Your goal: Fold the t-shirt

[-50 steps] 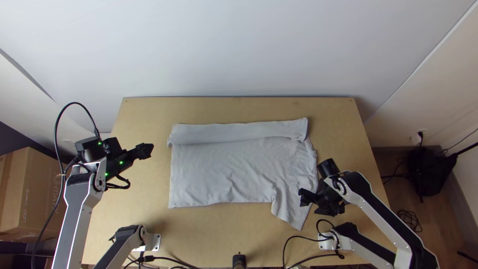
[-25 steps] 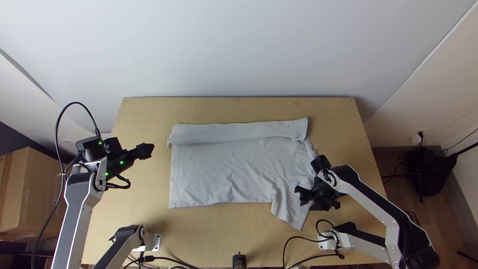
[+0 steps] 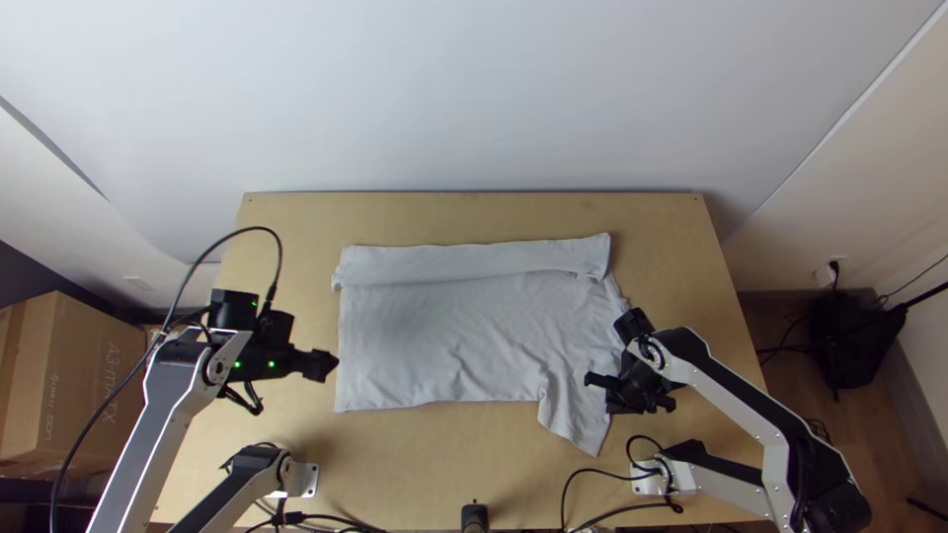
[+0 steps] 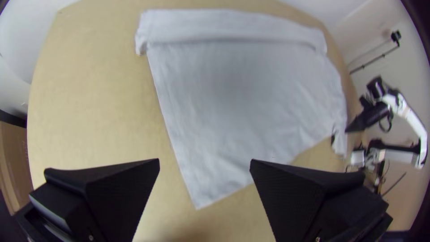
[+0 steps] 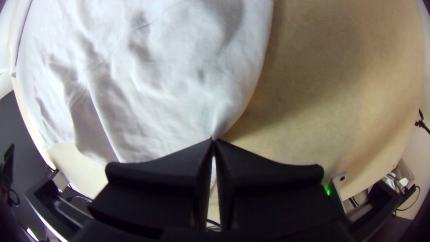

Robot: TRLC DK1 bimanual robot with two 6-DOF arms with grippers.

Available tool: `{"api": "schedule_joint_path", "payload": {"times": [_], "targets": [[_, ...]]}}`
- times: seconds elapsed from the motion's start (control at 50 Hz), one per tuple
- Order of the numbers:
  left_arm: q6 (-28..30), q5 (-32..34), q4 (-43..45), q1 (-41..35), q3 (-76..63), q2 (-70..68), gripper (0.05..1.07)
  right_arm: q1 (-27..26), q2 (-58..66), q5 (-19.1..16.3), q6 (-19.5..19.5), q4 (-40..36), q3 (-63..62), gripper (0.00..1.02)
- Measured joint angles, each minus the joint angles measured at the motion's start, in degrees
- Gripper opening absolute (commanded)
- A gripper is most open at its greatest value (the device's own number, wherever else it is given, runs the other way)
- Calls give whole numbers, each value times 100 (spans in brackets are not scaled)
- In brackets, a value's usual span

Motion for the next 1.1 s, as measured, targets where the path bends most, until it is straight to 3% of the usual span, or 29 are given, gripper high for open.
{"api": "schedule_joint_path", "payload": {"times": [0.16,0.54,0.64,0.7,0.88,0.94,1.1], "targets": [[227,-791,-240,-435,-354,186,101,7,-26,2,0,0,-4,2],[365,-896,-286,-1130,-872,1060,97,7,-72,39,0,11,-11,2],[299,-896,-284,-1307,-872,1449,96,7,-81,42,0,13,-15,2],[227,-896,-267,-1410,-872,1683,89,4,-81,42,0,13,-15,2],[-28,-898,-4,-1602,-872,2232,89,4,-83,42,0,13,-15,2],[-85,-898,76,-1659,-872,2376,78,4,-83,42,0,13,-15,2],[-256,-896,424,-1784,-872,2481,25,-13,-127,50,0,17,-15,2]]}}
